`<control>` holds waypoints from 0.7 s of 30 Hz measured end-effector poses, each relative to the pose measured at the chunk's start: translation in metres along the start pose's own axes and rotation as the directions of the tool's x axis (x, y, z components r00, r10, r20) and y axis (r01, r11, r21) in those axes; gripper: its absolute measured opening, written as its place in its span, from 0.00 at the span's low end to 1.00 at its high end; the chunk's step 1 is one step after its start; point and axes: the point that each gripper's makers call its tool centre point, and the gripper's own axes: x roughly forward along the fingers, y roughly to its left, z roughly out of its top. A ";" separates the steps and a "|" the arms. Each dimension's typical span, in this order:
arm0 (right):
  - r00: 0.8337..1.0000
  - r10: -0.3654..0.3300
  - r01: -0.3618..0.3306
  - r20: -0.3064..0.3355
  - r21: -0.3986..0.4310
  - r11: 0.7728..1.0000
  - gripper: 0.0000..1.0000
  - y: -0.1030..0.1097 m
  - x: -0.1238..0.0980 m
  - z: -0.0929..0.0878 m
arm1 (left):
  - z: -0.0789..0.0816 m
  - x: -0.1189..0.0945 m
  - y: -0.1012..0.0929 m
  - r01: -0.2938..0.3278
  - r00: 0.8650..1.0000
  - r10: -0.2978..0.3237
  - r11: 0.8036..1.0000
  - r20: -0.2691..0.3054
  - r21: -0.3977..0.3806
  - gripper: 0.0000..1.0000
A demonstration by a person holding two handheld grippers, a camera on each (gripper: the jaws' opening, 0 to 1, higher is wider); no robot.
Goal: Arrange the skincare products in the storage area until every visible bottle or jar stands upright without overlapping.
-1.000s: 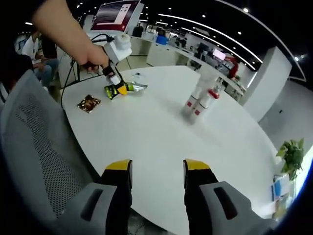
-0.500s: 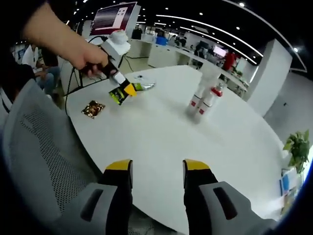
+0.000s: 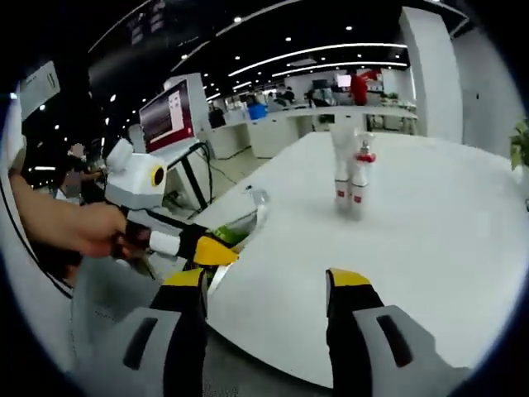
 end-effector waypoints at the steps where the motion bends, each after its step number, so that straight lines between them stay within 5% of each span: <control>1: 1.000 0.012 -0.012 0.016 0.029 1.000 0.56 0.002 0.000 0.002 | 0.000 -0.001 -0.002 0.004 1.000 -0.004 1.000 0.006 0.010 0.07; 7: 0.996 0.078 -0.085 0.043 0.183 0.979 0.54 0.006 -0.002 0.006 | -0.013 -0.005 -0.020 0.033 0.999 -0.033 0.999 -0.002 0.030 0.06; 11: 0.996 0.091 -0.093 0.017 0.189 0.978 0.49 0.011 -0.001 0.001 | -0.020 -0.018 -0.038 0.045 0.999 -0.043 0.982 -0.014 0.185 0.06; 18: 0.990 0.141 -0.130 -0.030 0.239 0.962 0.39 0.022 -0.002 -0.007 | -0.039 -0.022 -0.031 -0.079 0.992 0.114 0.884 -0.049 0.461 0.06; 21: 0.986 0.158 -0.141 -0.051 0.252 0.957 0.37 0.025 -0.001 -0.010 | -0.038 -0.017 -0.035 -0.088 0.992 0.124 0.836 -0.031 0.542 0.06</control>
